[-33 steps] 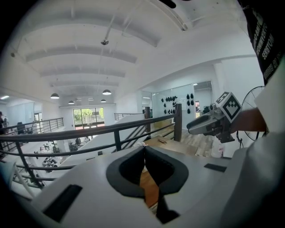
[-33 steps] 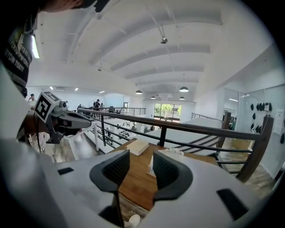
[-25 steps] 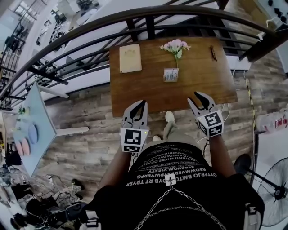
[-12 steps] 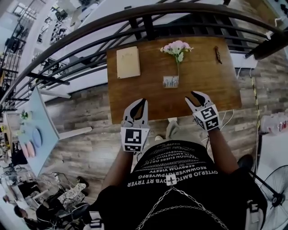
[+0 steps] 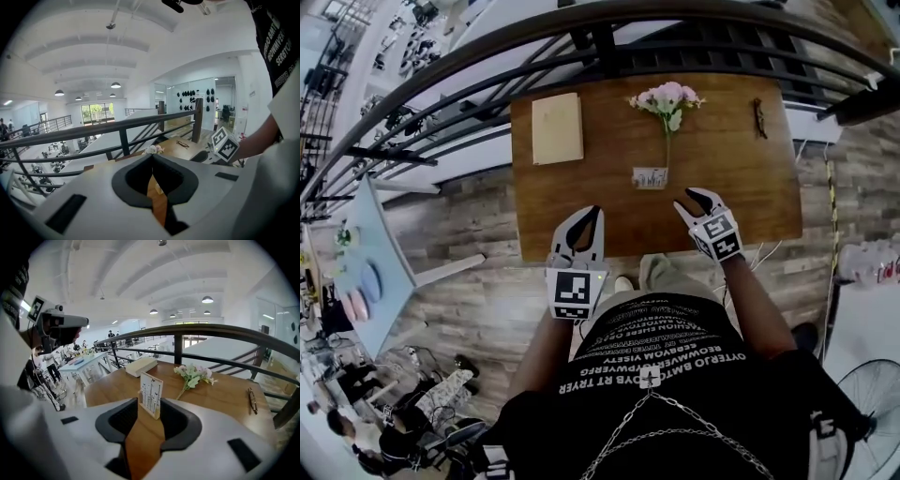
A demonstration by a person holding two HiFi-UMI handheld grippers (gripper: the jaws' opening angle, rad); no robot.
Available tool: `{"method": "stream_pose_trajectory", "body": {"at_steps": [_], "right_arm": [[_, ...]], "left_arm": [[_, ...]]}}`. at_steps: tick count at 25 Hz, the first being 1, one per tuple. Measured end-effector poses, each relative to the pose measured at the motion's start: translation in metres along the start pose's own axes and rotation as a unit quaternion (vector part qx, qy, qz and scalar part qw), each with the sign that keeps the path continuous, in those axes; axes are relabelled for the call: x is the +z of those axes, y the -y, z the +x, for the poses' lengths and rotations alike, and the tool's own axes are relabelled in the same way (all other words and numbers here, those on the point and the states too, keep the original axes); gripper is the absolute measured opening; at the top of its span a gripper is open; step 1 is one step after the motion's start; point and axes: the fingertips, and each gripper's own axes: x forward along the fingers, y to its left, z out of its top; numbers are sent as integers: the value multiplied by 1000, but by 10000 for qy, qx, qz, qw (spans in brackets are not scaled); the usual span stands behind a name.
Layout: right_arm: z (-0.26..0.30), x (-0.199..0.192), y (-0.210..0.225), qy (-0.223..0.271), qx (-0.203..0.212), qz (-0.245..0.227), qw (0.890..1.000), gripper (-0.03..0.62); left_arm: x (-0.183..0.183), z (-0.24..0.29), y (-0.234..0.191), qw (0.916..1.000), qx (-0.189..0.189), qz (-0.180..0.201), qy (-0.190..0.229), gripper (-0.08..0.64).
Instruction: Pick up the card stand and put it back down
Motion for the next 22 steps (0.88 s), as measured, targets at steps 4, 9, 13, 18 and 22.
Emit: {"method": "stream_pose_trajectory", "body": {"at_steps": [4,9,13,18,22], "right_arm": [[28,-15,15,-192,77,125,9997,158],[63,-30,19,-397,259,111,9988,161],[86,-43,20,-557,390,52,9977,167],[109,-52,20,-674,432,149,9967,169],[120,-53,21,-647,443,149,9968,173]], "left_arm": [[-6,11,-4,9999,42,-35,-149,28],[-16,15,-15,9993,182,-88,-316,28],[-26,16,-16,9986,213,-114,-468,28],[-39,8,-22,9972,314,-154,-668,28],[-46,2,-18,9963,291,-159,-798,28]]}}
